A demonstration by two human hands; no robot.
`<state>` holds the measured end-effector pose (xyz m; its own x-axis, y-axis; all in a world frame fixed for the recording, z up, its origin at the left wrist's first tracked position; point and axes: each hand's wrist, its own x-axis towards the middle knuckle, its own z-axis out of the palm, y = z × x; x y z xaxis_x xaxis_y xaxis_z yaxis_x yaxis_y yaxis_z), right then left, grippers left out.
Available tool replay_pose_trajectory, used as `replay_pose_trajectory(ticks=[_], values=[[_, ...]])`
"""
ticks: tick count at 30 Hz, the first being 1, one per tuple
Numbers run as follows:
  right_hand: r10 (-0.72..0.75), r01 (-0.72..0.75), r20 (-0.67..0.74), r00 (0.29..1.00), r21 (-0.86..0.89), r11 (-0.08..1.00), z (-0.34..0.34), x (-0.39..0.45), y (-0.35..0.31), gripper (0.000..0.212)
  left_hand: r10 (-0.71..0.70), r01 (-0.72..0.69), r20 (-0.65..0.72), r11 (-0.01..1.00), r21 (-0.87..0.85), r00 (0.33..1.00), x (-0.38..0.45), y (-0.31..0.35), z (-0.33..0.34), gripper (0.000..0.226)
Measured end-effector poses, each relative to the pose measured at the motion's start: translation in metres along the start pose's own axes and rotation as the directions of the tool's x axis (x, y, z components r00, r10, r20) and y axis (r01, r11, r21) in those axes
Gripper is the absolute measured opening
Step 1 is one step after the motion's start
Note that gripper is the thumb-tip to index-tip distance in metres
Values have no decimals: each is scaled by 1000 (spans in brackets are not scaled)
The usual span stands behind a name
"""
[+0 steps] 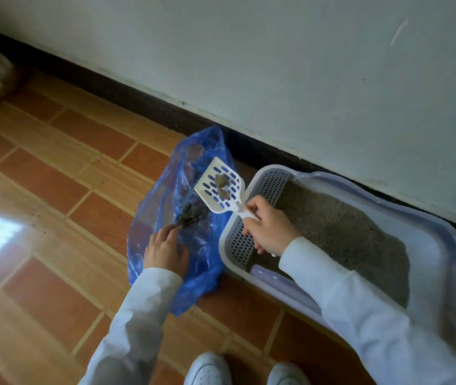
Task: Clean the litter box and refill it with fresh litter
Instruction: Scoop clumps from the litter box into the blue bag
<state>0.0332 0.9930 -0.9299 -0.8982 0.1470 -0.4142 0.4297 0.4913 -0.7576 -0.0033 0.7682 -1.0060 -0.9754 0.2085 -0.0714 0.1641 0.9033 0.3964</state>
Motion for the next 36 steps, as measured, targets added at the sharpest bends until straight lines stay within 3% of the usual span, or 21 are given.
replay_pose_trajectory(ticks=[3, 6, 9, 12, 14, 16, 20, 22, 25, 28, 31, 36], values=[[-79, 73, -2, 997, -358, 931, 17, 13, -13, 22, -38, 38, 9, 999, -11, 999, -4, -6, 0, 35], [-262, 192, -21, 965, -626, 756, 30, 18, -22, 32, -49, 49, 6, 999, -20, 999, -9, -8, -1, 32], [-345, 222, 2, 938, -768, 601, 36, 21, -25, 45, -60, 60, 17, 998, -16, 998, -13, -8, -3, 32], [-392, 219, -10, 920, -816, 534, 35, 22, -25, 48, -48, 49, 18, 999, -21, 999, -13, -6, -6, 34], [-396, 208, -45, 917, -792, 574, 33, 21, -24, 49, -10, 10, 3, 999, -36, 1000, -13, -3, -6, 33], [-356, 184, -112, 928, -693, 697, 26, 15, -23, 41, 45, -46, -16, 997, -60, 999, -12, 1, -5, 35], [-163, 97, -197, 967, -308, 946, -1, -9, -10, 21, 186, -187, -22, 976, -113, 982, -8, 18, -5, 33], [-16, 1, -191, 982, -80, 997, -21, -29, 1, 21, 288, -285, -2, 949, -134, 958, -5, 28, -2, 42], [174, -144, -182, 968, 171, 975, -56, -64, 24, 15, 395, -387, 27, 910, -149, 918, 1, 44, 6, 41], [284, -251, -225, 932, 163, 954, -90, -98, 49, 7, 456, -443, 53, 882, -158, 888, 3, 60, 12, 41], [387, -398, -271, 881, 16, 917, -114, -125, 78, 5, 519, -509, 56, 851, -130, 853, 3, 76, 18, 37], [599, -621, -171, 782, -136, 772, -128, -146, 113, 7, 522, -517, 70, 852, -77, 850, 0, 89, 26, 43]])
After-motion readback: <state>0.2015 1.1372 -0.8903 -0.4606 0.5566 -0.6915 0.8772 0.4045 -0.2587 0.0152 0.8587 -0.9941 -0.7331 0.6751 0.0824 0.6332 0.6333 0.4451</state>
